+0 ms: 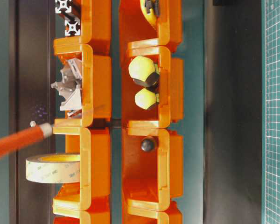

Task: Pick red screwdriver from container rack with left arm.
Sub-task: 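Pull the screwdriver out of the bin and onto the mat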

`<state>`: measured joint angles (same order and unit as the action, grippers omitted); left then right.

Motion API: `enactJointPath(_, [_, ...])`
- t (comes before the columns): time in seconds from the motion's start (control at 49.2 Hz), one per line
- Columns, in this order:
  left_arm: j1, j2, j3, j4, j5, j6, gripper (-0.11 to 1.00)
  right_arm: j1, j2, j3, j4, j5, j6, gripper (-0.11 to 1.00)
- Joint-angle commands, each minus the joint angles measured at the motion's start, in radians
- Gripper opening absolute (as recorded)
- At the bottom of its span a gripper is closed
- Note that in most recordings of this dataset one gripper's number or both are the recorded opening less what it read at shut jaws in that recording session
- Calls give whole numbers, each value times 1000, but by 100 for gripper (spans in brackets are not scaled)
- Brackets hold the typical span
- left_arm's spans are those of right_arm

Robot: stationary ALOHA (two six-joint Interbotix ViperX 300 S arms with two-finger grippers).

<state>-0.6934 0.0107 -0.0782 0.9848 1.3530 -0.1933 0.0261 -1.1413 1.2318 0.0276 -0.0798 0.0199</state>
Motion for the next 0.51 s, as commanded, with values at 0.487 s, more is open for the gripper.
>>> enactJointPath(0.487, [67,66,221,5,-311,-86,22,-14,-20,-54,3,57,44,-1])
